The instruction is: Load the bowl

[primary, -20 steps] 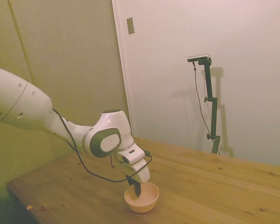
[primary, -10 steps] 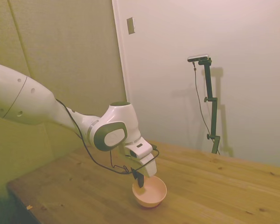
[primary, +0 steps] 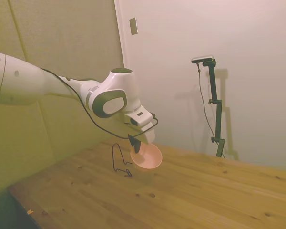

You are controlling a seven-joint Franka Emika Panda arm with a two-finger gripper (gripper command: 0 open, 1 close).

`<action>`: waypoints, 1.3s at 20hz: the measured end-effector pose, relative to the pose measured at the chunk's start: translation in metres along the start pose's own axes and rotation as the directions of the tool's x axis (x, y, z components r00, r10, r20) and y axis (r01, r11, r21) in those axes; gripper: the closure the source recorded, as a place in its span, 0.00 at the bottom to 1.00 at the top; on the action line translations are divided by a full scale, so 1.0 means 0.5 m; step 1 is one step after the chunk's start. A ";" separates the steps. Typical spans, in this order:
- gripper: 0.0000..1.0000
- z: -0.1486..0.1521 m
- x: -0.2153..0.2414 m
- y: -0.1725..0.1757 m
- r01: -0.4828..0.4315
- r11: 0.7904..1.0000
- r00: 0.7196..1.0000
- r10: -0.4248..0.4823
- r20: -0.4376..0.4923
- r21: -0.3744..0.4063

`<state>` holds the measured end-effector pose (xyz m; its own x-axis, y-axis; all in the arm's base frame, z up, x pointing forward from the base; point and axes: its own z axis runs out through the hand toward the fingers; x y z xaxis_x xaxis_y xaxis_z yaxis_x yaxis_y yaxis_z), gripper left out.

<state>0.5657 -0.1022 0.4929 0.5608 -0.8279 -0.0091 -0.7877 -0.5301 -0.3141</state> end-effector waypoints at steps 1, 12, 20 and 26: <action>1.00 0.009 -0.002 -0.003 0.002 1.000 1.000 -0.003 0.027 0.024; 1.00 0.107 -0.066 -0.103 0.062 0.930 0.947 -0.170 0.274 0.363; 1.00 0.140 -0.075 -0.111 0.054 0.880 0.921 -0.227 0.318 0.473; 1.00 0.191 -0.085 -0.115 0.044 0.871 0.906 -0.240 0.348 0.488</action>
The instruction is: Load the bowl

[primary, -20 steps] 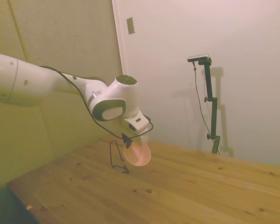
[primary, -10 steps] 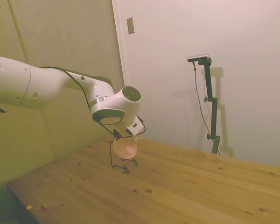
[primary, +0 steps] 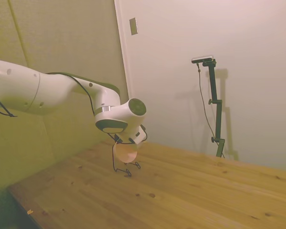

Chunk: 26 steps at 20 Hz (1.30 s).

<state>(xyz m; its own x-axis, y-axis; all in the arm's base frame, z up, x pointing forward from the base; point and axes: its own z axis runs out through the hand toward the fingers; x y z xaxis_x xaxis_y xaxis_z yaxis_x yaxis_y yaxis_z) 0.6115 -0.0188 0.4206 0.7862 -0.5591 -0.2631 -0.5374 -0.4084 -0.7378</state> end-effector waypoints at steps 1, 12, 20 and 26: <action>1.00 0.006 0.002 0.004 -0.002 1.000 1.000 0.002 0.004 0.004; 1.00 0.044 0.015 0.025 -0.015 0.999 1.000 0.015 0.027 0.031; 1.00 0.054 0.022 0.036 -0.021 0.999 0.999 0.020 0.032 0.028; 0.00 0.060 0.030 0.044 -0.027 0.999 0.999 0.025 0.033 0.036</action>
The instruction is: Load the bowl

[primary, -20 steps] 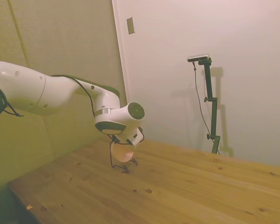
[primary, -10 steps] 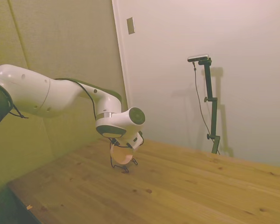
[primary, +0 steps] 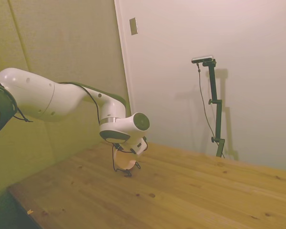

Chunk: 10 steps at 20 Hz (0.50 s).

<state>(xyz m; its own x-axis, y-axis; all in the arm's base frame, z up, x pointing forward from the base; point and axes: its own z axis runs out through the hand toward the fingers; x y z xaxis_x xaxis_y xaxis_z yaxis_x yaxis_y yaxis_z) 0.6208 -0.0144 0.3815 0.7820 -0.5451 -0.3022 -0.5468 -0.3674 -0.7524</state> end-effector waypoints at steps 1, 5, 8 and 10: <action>0.00 0.000 0.001 0.000 -0.001 1.000 1.000 0.001 0.000 0.001; 0.00 -0.001 0.002 0.001 -0.003 1.000 1.000 0.003 0.000 0.002; 0.00 -0.005 0.003 0.003 0.000 1.000 1.000 0.000 0.003 0.004; 0.00 -0.014 0.002 0.003 0.005 1.000 1.000 -0.006 0.011 0.008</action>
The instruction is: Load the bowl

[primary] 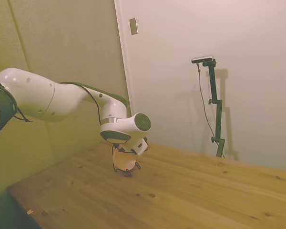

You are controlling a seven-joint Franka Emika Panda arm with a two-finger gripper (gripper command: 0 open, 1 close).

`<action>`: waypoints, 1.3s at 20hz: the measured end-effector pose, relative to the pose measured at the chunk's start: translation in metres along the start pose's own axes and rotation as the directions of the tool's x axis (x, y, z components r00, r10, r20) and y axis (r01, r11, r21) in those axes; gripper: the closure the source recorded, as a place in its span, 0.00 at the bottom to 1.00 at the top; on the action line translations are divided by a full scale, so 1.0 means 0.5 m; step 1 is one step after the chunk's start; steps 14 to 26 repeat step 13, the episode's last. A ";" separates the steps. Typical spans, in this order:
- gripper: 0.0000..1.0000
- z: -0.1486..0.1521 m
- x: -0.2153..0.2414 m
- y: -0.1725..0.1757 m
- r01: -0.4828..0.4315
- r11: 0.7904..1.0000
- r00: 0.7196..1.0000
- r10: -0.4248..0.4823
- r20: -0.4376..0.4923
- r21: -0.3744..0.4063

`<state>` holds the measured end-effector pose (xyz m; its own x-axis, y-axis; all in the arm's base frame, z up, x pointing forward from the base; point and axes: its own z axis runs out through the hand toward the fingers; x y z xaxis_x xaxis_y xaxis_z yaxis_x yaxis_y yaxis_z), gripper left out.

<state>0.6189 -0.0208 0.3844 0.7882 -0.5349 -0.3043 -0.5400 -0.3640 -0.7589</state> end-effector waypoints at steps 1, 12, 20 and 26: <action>0.00 -0.011 -0.001 -0.003 0.003 1.000 1.000 -0.003 0.000 0.005; 0.00 -0.220 -0.101 0.038 0.051 0.994 0.991 -0.062 -0.115 -0.099; 0.00 -0.227 -0.110 0.048 0.048 0.992 0.990 -0.063 -0.123 -0.119; 0.00 -0.227 -0.110 0.048 0.048 0.992 0.990 -0.063 -0.123 -0.119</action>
